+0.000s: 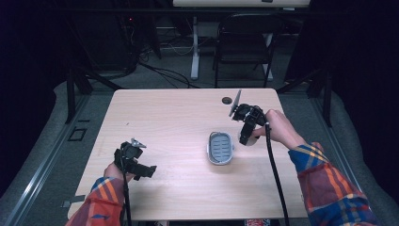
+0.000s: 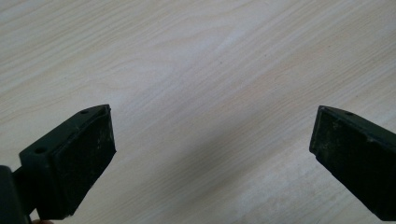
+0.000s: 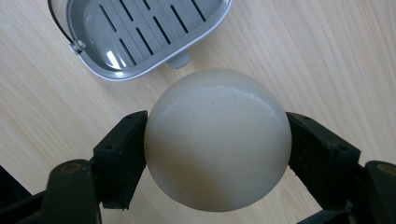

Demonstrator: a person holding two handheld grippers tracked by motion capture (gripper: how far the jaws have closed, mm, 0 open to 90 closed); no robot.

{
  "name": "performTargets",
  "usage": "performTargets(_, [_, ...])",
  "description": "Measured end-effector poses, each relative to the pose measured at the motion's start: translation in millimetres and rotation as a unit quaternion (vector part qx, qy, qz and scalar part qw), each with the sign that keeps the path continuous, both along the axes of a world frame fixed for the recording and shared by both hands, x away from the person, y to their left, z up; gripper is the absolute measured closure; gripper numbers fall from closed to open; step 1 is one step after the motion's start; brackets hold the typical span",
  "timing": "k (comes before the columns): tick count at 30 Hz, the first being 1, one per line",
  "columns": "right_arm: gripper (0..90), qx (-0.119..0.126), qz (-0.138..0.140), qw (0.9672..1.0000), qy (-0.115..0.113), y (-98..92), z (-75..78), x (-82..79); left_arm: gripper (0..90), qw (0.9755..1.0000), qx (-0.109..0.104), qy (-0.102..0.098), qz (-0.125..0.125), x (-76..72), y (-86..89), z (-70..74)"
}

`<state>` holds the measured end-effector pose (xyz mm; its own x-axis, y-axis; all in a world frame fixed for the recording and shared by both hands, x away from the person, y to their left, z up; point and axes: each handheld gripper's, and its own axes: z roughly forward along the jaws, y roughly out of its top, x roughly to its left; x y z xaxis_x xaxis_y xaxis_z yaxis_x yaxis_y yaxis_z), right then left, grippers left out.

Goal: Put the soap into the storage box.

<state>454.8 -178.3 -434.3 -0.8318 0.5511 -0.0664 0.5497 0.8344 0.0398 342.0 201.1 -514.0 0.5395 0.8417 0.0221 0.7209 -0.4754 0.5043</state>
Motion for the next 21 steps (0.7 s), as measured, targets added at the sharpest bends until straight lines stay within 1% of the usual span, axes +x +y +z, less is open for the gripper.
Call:
performTargets(3, [24.7,0.003,0.008,1.0000,0.002,5.7,0.6,0.8,0.1,1.0000,0.000,0.000,0.000,0.4,-0.1,-0.4])
performTargets(7, [24.7,-0.001,0.016,0.9999,0.000,13.0,2.6,1.3,0.1,1.0000,0.000,-0.001,0.000,0.2,-0.1,-0.3])
performTargets(13, [24.7,0.002,0.022,0.9998,-0.001,21.1,3.9,0.4,0.1,1.0000,0.000,-0.001,-0.001,0.1,-0.4,-0.1])
performTargets(14, [24.7,0.002,0.026,0.9997,0.000,24.3,3.6,0.5,0.1,1.0000,0.001,0.000,0.000,0.0,0.0,0.0])
performTargets(15, [24.7,0.006,0.024,0.9997,0.000,26.1,2.7,0.1,0.1,1.0000,0.000,0.000,0.000,0.0,0.0,-0.1])
performTargets(17, [24.7,0.001,0.031,0.9995,0.002,30.2,2.2,0.8,0.2,1.0000,-0.001,0.000,0.000,0.2,-0.2,-0.3])
performTargets(20, [24.7,0.005,0.035,0.9994,0.003,34.2,1.0,1.5,0.2,1.0000,-0.001,0.000,-0.001,0.4,-0.3,-0.4])
performTargets(21, [24.7,0.005,0.037,0.9993,0.004,38.4,0.3,2.0,0.1,1.0000,-0.001,0.000,-0.001,0.4,-0.1,-0.5])
